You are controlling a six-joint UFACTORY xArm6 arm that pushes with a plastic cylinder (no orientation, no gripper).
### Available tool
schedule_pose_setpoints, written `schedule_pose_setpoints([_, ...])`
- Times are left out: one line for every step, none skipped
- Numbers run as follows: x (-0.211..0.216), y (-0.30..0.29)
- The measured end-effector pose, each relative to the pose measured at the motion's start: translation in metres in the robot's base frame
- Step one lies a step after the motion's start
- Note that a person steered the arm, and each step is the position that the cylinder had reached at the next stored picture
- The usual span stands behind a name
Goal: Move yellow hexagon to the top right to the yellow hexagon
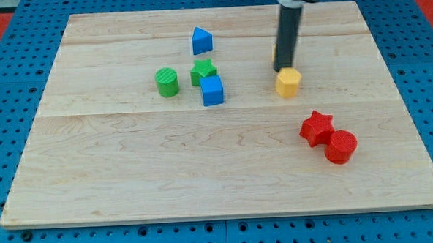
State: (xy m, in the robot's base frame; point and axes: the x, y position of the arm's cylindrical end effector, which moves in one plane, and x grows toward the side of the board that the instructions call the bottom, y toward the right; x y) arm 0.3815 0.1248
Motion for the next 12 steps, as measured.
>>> schedule_pose_setpoints([0.039,-0.013])
schedule_pose_setpoints([0.053,0.008])
schedule_pose_setpoints([-0.005,-0.002])
schedule_pose_setpoints([-0.052,0.053])
schedule_pose_setpoints([-0.086,0.025])
schedule_pose_setpoints([-0.079,-0.049])
schedule_pose_setpoints([-0.054,-0.019])
schedule_pose_setpoints([-0.094,-0.022])
schedule_pose_setpoints([-0.086,0.004])
schedule_pose_setpoints([-0.043,-0.010])
schedule_pose_setpoints([-0.008,-0.010])
schedule_pose_setpoints([-0.075,-0.010])
